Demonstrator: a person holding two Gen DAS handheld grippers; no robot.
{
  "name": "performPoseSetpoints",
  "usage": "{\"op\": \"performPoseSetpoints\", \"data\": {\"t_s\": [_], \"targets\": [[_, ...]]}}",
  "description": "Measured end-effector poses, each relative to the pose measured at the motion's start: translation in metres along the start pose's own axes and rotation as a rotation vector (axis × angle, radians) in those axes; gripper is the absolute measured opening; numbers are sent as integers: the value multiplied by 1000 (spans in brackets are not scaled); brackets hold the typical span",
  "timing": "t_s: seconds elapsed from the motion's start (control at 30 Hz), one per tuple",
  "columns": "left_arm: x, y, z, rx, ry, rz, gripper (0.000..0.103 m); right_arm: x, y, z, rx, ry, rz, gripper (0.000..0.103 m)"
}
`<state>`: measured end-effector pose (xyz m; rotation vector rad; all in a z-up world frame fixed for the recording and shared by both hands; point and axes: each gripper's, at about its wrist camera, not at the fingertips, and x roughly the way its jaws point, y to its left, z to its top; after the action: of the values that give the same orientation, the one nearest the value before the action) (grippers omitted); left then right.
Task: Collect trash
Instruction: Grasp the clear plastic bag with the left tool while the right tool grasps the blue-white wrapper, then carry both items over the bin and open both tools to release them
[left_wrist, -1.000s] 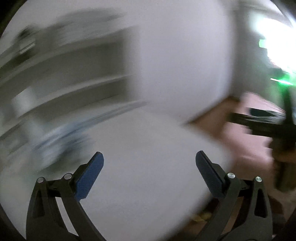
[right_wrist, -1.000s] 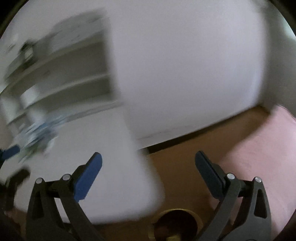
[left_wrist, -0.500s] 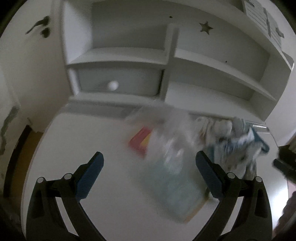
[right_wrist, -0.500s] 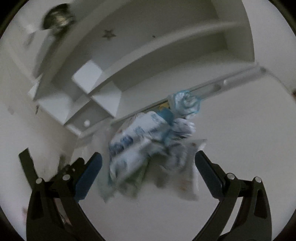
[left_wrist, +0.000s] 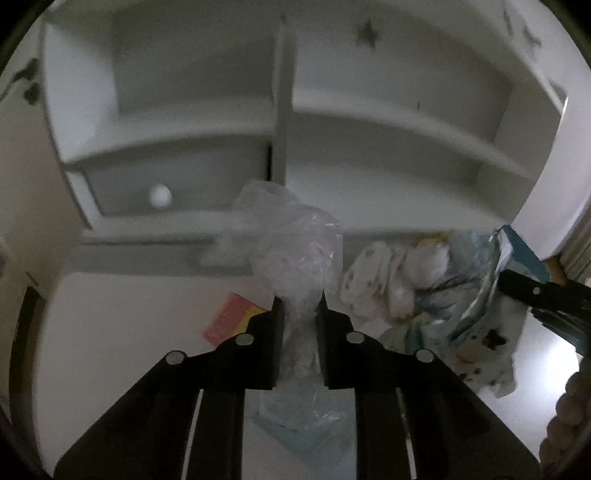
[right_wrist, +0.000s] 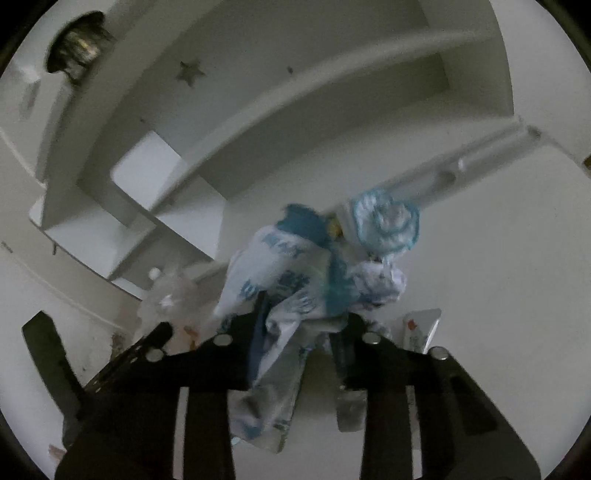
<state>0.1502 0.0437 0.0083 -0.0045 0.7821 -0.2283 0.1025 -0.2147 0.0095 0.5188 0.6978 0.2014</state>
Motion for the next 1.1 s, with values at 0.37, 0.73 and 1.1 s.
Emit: {"op": "performPoseSetpoints", "data": {"t_s": [0.37, 0.73, 1.1], "targets": [[-61, 4, 0, -44, -78, -52, 14, -76, 8, 8, -122, -182, -17, 29], [-99, -118, -23, 145, -82, -230, 14, -171, -75, -6, -61, -261, -46, 28], [-147, -443, -177, 699, 123, -800, 14, -393, -315, -94, 193, -373, -539, 28]]}}
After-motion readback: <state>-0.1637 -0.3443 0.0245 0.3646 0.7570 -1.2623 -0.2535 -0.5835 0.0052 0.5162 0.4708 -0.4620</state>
